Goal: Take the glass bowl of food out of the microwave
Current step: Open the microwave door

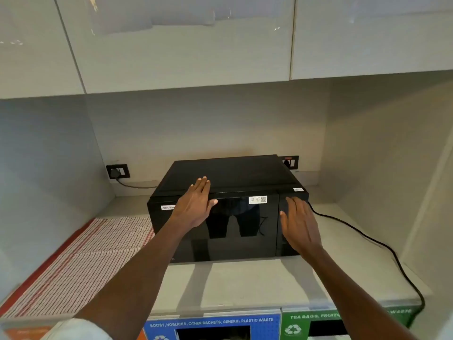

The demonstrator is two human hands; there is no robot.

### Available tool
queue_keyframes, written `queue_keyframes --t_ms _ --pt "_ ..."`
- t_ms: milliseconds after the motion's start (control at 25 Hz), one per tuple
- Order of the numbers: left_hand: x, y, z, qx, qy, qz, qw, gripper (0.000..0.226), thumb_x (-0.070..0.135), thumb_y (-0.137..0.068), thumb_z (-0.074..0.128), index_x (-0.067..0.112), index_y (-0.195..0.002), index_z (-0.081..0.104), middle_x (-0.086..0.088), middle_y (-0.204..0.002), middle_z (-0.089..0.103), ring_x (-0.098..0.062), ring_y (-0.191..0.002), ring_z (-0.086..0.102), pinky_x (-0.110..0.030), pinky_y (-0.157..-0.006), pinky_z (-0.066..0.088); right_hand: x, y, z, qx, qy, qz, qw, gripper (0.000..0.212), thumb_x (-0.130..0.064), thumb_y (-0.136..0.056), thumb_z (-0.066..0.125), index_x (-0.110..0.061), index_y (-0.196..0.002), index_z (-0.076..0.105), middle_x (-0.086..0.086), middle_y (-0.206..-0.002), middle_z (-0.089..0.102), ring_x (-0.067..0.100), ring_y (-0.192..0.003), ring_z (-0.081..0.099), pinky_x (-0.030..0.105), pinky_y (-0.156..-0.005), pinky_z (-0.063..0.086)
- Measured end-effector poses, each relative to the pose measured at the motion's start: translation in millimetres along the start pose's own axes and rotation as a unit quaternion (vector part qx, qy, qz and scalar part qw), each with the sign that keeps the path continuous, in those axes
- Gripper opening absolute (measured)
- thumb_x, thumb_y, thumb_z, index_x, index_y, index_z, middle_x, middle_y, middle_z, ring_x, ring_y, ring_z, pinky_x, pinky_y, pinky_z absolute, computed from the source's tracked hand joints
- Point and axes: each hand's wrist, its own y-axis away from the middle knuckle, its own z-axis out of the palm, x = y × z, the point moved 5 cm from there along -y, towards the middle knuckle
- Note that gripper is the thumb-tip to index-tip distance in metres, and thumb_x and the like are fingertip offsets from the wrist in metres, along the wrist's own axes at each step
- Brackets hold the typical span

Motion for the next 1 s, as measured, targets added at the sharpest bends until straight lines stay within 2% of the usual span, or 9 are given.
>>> queue_keyframes --t_ms 200,360,400,480,600,800,1000 --pt "1 -1 18 -0.048 0.000 -0.026 0.999 0.064 0.045 -0.100 0.040 0.013 -0.153 0.022 -0.008 -0.163 0.025 -0.029 -0.150 0.026 -0.046 -0.116 0.033 13 30 35 -0.062 0.034 -0.036 0.997 0.017 -0.016 -0.089 0.056 -0.005 -0.099 0.065 0.012 -0.093 0.066 0.022 -0.081 0.060 0.035 -0.074 0.054" --pt "3 -3 26 -0.066 0.000 -0.041 0.997 0.059 0.039 -0.102 0.039 0.012 -0.153 0.024 -0.007 -0.163 0.025 -0.028 -0.150 0.026 -0.045 -0.117 0.032 24 52 63 -0.138 0.065 -0.037 0.988 0.009 -0.009 -0.082 0.067 -0.002 -0.088 0.069 0.015 -0.085 0.068 0.027 -0.076 0.063 0.035 -0.066 0.056" --pt "3 -4 26 -0.067 -0.004 -0.042 0.997 0.058 0.038 -0.103 0.039 0.013 -0.153 0.024 -0.006 -0.163 0.024 -0.028 -0.150 0.026 -0.047 -0.117 0.033 27 57 71 -0.159 0.074 -0.037 0.984 0.010 -0.008 -0.083 0.068 -0.001 -0.090 0.070 0.016 -0.087 0.068 0.028 -0.079 0.064 0.036 -0.066 0.056" --pt "3 -8 26 -0.075 -0.008 -0.052 0.996 0.055 0.034 -0.103 0.039 0.013 -0.152 0.026 -0.006 -0.163 0.025 -0.029 -0.148 0.029 -0.049 -0.116 0.037 36 66 90 -0.204 0.061 0.004 0.977 0.020 -0.013 -0.091 0.056 -0.004 -0.105 0.067 0.015 -0.102 0.068 0.028 -0.094 0.063 0.035 -0.077 0.057" --pt "6 -11 27 -0.076 -0.026 -0.061 0.995 0.053 0.028 -0.104 0.040 0.013 -0.152 0.026 -0.007 -0.163 0.026 -0.029 -0.147 0.032 -0.048 -0.113 0.039 47 74 112 -0.228 0.031 0.040 0.972 0.029 -0.018 -0.097 0.046 -0.007 -0.119 0.060 0.011 -0.116 0.065 0.024 -0.107 0.059 0.032 -0.087 0.055" --pt "6 -9 35 -0.050 -0.026 -0.083 0.995 0.055 0.022 -0.103 0.043 0.015 -0.154 0.022 -0.004 -0.164 0.024 -0.026 -0.150 0.026 -0.047 -0.116 0.038 50 82 141 -0.278 0.010 0.036 0.960 0.028 -0.019 -0.096 0.050 -0.009 -0.120 0.059 0.010 -0.120 0.063 0.021 -0.110 0.058 0.025 -0.092 0.052" --pt "4 -10 40 -0.021 -0.027 -0.101 0.994 0.059 0.018 -0.102 0.048 0.018 -0.154 0.020 -0.002 -0.164 0.022 -0.022 -0.151 0.024 -0.042 -0.118 0.033 53 78 158 -0.277 -0.054 0.099 0.954 0.024 -0.014 -0.095 0.051 -0.004 -0.115 0.061 0.015 -0.114 0.065 0.025 -0.103 0.060 0.030 -0.088 0.054"
